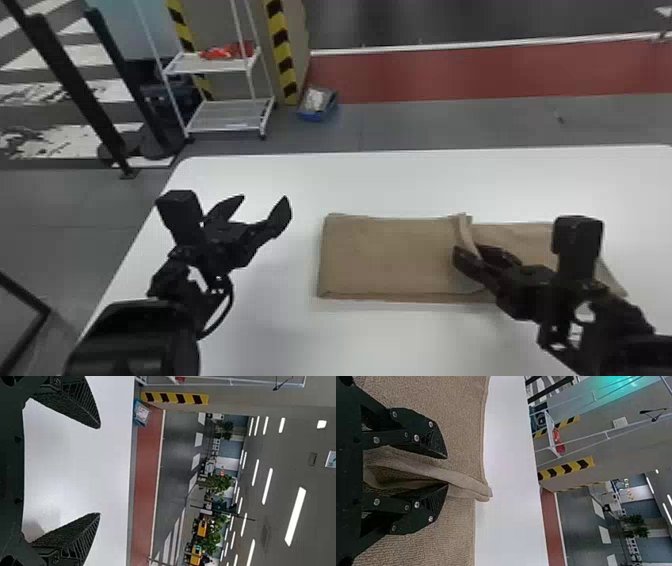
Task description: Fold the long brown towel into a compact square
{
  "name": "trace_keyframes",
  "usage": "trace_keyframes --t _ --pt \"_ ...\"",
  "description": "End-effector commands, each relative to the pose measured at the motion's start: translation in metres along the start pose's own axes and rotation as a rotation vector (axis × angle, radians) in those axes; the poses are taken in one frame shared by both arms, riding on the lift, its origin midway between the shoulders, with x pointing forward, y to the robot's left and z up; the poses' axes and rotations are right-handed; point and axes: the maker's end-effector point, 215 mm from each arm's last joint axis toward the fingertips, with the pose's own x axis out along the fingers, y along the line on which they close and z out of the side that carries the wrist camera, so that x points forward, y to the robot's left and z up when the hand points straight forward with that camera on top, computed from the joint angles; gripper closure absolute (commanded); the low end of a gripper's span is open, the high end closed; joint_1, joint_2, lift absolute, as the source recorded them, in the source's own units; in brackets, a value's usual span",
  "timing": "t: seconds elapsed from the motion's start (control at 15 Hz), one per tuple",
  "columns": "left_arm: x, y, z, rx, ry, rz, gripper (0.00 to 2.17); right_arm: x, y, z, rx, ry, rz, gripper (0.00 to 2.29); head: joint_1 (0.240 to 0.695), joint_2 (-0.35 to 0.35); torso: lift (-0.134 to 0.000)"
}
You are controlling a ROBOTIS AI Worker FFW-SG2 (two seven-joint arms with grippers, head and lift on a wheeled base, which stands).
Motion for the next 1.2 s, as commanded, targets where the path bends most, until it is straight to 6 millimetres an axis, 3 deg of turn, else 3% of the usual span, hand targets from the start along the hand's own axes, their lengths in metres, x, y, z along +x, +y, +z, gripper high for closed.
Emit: trace_keyframes --t 0.0,0.13,0.47,0.73,0.8,1.0,1.13 --pt "0.0 0.001 0.001 0.0 -0.002 0.002 0.1 -0.005 -0.004 0.002 0.009 -0.005 -0.011 0.66 0.695 0.151 -0.125" --pt "0.0 0.001 0.001 0.0 -0.002 0.002 0.1 -0.007 -0.006 -0.007 0.023 0.024 -0.015 0.65 0.695 0.147 -0.125" --pt "0.0 0.001 0.001 0.0 -0.002 0.002 0.1 -0.001 0.0 -0.007 0.005 0.046 -0.009 0.71 0.695 0.144 -0.125" --pt "-0.001 0.001 -0.001 0.002 0.003 -0.002 0.1 -0.004 -0.001 -0.013 0.013 0.058 -0.01 1.31 0.695 0.15 -0.125" --pt "0.0 0.0 0.0 0.003 0.002 -0.003 0.1 -0.006 -0.002 -0.018 0.019 0.063 -0.012 1.33 0.695 0.151 -0.125" --pt "0.0 0.001 0.001 0.006 0.001 -0.003 0.11 -0.013 0.005 0.0 0.014 0.017 0.003 1.33 0.695 0.148 -0.125" --pt "0.001 0.002 0.003 0.005 -0.003 -0.002 0.11 -0.018 0.014 0.026 0.001 -0.066 0.032 1.33 0.695 0.149 -0.125"
